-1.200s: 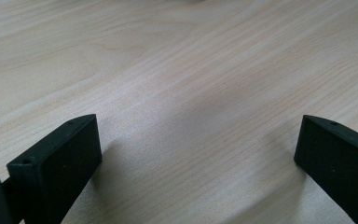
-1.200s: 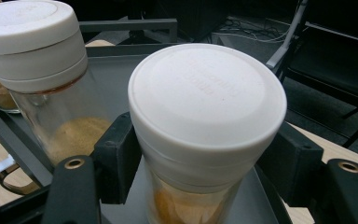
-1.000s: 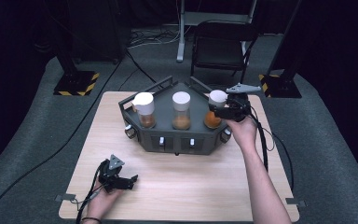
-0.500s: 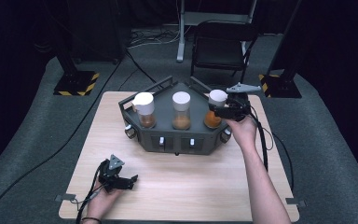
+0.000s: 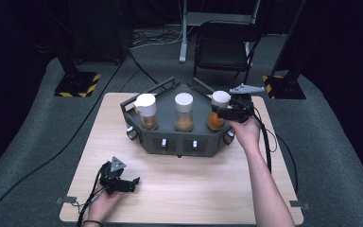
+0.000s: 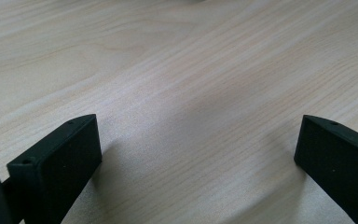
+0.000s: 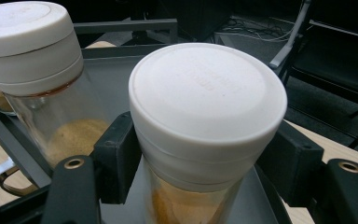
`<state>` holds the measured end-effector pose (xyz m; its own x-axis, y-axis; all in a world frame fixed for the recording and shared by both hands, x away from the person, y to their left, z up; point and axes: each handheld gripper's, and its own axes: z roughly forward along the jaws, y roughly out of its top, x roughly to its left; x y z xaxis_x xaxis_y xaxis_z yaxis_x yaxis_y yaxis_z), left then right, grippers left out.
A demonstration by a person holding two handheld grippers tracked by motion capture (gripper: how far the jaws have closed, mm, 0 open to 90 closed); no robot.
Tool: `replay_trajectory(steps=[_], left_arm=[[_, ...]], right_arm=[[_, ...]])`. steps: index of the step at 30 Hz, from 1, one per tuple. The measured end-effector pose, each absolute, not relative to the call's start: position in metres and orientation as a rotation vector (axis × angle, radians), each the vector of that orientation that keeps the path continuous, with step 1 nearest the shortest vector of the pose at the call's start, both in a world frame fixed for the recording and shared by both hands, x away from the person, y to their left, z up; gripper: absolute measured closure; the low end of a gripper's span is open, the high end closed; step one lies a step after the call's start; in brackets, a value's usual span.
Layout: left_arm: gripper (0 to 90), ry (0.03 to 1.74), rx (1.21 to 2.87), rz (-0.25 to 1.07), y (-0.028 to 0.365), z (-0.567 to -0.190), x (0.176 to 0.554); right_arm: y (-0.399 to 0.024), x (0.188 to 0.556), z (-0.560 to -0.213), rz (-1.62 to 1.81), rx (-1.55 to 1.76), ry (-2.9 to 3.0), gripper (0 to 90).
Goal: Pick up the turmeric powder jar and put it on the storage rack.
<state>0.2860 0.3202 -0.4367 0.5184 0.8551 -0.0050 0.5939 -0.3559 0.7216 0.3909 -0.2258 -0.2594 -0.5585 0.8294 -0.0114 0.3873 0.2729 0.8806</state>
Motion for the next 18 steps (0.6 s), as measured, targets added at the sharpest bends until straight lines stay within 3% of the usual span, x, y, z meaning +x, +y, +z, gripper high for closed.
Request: replay_trajectory(steps=[18], left_arm=[[0.1,1.175,2.082,0.495,0.3202,-0.4368,0.286]], right_arm=[[-0.2263,0.3916,-0.2591,1.231,1.095,2.075,33.4]])
